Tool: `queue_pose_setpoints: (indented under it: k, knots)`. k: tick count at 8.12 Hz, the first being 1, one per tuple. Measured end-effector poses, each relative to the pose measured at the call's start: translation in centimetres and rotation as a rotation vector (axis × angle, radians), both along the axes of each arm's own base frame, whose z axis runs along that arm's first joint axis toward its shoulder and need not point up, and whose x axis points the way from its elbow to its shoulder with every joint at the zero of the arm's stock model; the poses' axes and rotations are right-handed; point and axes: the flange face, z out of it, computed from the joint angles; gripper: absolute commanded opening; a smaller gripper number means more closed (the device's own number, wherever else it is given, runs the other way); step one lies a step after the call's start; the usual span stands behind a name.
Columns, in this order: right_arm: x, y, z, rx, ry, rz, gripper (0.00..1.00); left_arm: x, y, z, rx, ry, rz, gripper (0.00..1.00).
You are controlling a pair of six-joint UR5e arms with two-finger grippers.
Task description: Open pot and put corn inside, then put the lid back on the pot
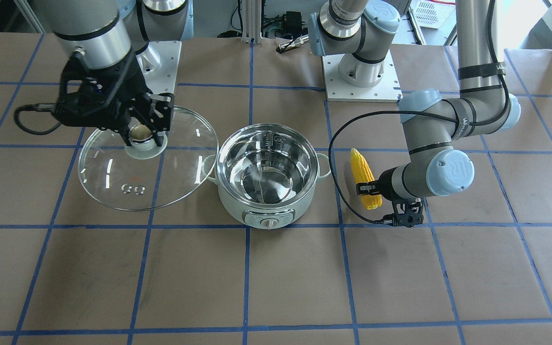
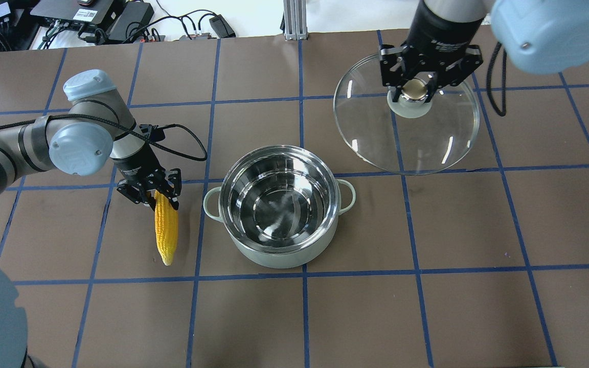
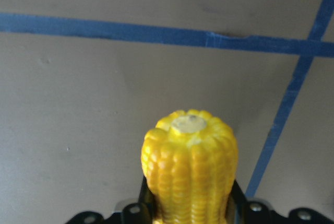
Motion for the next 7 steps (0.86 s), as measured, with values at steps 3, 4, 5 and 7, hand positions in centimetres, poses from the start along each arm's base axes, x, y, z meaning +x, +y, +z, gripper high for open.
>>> queue_pose_setpoints:
  k: [3, 4, 5, 7]
  knots:
    - [-9.2, -0.6, 1.5, 0.004, 0.05, 0.06, 0.0, 0.0, 1.1, 9.5, -0.052, -0.033, 0.009, 0.0]
    - [-11.0, -0.7, 1.5, 0.011, 0.058, 0.062, 0.0, 0.1, 0.5, 13.9, -0.11, -0.05, 0.011, 0.0]
    - [-12.0, -0.8, 1.5, 0.015, 0.061, 0.068, 0.0, 0.2, -0.1, 18.0, -0.168, -0.064, 0.015, 0.0]
    - [-12.7, -0.8, 1.5, 0.02, 0.066, 0.075, 0.0, -1.6, -0.4, 23.7, -0.233, -0.048, 0.069, 0.0]
